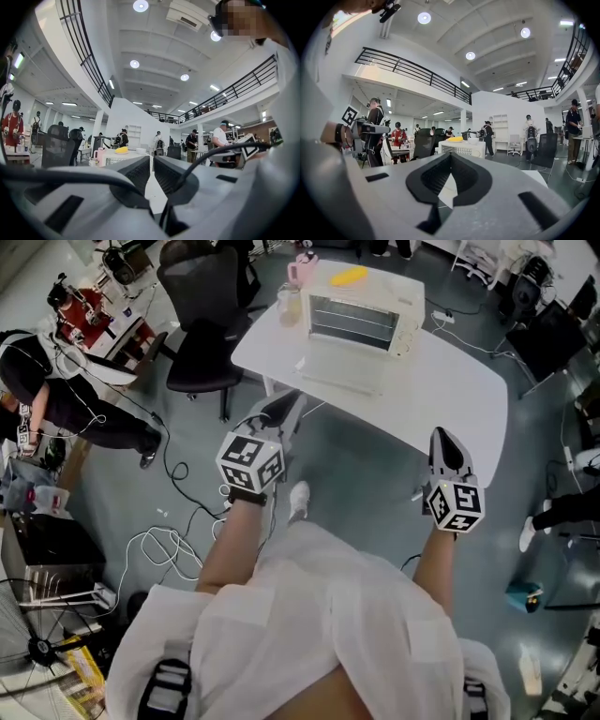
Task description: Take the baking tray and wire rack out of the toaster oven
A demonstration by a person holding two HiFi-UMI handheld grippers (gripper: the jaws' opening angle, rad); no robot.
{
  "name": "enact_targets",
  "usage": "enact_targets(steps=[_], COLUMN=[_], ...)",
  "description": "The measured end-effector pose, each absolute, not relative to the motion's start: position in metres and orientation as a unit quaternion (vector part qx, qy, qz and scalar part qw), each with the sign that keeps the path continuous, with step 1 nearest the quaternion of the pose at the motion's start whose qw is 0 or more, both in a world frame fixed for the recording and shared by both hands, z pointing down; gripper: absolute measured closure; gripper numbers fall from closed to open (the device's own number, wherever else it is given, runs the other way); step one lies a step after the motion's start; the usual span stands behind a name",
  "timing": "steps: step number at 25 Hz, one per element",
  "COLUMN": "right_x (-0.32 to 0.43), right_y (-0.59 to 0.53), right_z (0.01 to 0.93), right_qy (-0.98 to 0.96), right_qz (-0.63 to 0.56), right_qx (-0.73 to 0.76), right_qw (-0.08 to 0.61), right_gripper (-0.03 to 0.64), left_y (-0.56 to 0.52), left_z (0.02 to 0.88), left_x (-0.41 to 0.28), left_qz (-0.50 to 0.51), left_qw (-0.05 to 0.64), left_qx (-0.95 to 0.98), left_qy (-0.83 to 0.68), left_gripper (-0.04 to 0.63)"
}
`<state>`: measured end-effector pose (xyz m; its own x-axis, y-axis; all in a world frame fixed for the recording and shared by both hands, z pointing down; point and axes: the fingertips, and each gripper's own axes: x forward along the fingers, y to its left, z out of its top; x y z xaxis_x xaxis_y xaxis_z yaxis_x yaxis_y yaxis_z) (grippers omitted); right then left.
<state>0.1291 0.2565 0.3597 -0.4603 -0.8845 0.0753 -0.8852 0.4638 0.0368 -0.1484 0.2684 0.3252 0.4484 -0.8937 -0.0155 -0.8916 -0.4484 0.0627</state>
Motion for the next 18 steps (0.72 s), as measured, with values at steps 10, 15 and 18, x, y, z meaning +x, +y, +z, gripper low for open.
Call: enact_targets(steps=[10,15,18], right_x=[0.104,0.083,0.071], right_y=[0.169,0.103,0.069], right_z=[0.368,0.375,0.379], right_qy=[-0.859,-0.857,-0.857], right_qz=[-0.001,0.004,0.011], right_qx=[0.508,0.510,0.510], right_qw=[0.061,0.067,0.074], right_gripper=[0.614,0.614,0.613], left_y=[0.166,0.093,0.052], left_z=[0.335,0.340,0.338], left_x=[-0.155,-0.169,-0.180], left_qz=[-0.033,-0.032,-0.033], left_qw=[0.031,0.034,0.038], left_qx=[0.857,0.863,0.862], left_qy=[-0.513,-0.503,-0.504], left_gripper=[0.571,0.571,0.571])
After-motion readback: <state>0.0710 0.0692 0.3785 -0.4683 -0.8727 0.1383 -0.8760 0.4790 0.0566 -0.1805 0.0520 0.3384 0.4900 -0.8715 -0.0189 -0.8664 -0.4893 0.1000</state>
